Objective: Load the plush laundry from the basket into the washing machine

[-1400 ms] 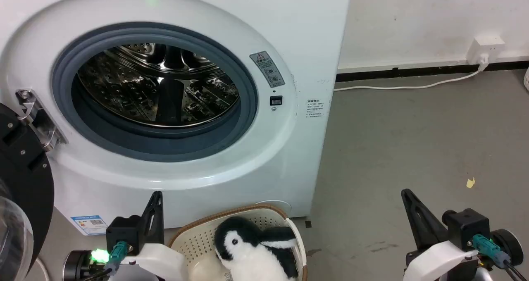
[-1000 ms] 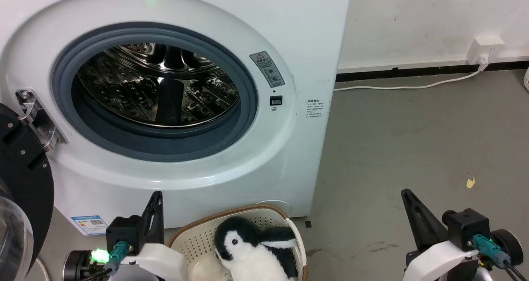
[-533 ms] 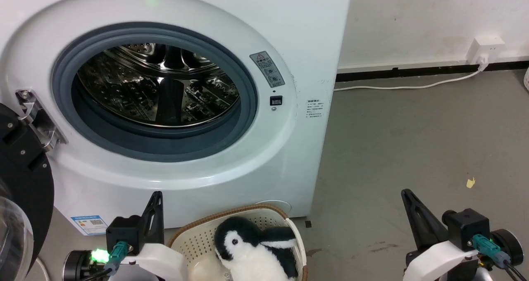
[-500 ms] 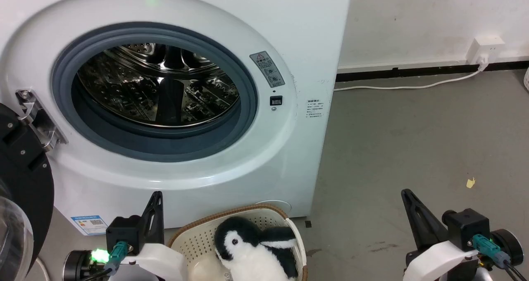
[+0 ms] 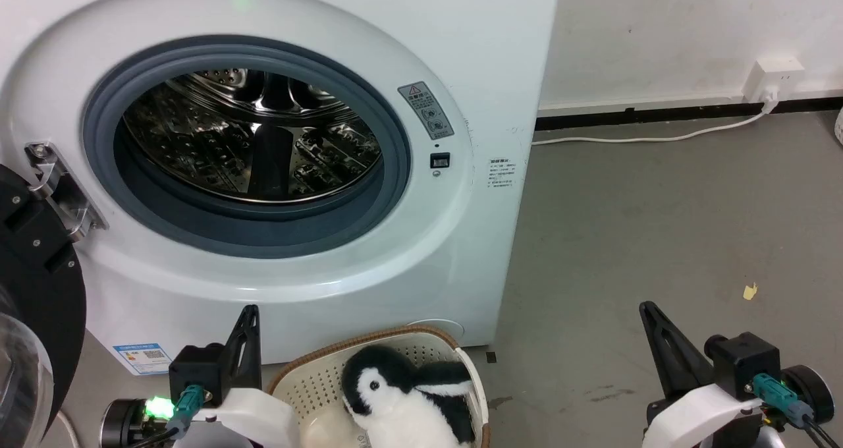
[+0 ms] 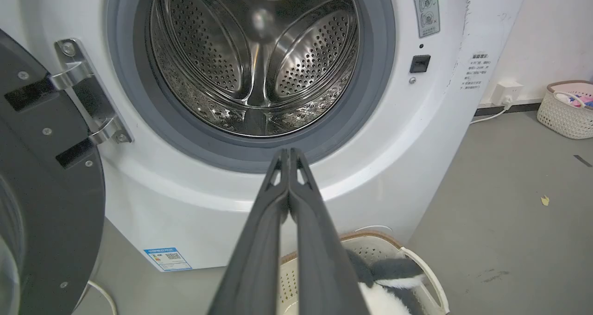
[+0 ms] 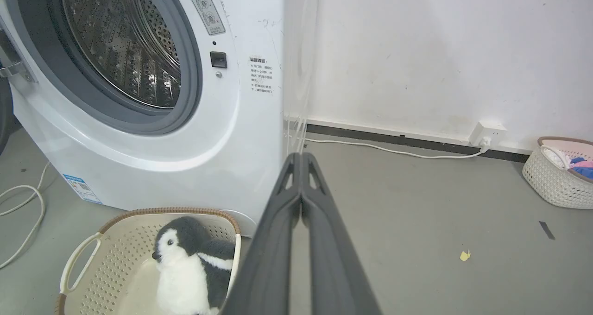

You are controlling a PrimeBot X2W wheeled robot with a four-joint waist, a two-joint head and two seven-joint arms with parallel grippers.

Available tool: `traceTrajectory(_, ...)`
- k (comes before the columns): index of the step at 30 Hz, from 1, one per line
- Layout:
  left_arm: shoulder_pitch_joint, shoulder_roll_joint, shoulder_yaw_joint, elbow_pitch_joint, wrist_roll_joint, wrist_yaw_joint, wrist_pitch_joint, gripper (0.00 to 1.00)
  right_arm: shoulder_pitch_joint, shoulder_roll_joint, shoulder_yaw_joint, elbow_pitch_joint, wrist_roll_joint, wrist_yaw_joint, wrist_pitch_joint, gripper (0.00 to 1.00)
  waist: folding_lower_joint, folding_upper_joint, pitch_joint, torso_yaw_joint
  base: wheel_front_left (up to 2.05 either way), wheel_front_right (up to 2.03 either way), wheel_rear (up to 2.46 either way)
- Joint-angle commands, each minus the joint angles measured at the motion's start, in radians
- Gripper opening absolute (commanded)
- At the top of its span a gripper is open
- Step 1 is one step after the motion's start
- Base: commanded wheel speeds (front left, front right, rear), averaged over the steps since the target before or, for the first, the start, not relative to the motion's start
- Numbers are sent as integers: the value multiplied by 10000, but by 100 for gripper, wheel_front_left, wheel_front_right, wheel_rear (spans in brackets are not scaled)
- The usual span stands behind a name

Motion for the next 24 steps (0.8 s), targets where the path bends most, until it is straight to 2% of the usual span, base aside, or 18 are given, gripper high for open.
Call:
traceTrajectory(1,-155,3,7,-39,26,-43,3,0,-114,24,-1,-39,-49,-9,14,0,0,0,0,0,0,0,0)
traceTrajectory(2,0,0,0,2,0,2,0,100,1,0,2,0,0,0,0,100,0,0,0,0,0,0,0)
traceTrajectory(24,-231,0,-514,361,-561,278,-395,100,119,4,-162,265,632,-2,-387,100,0,0,46,4,0,0,0)
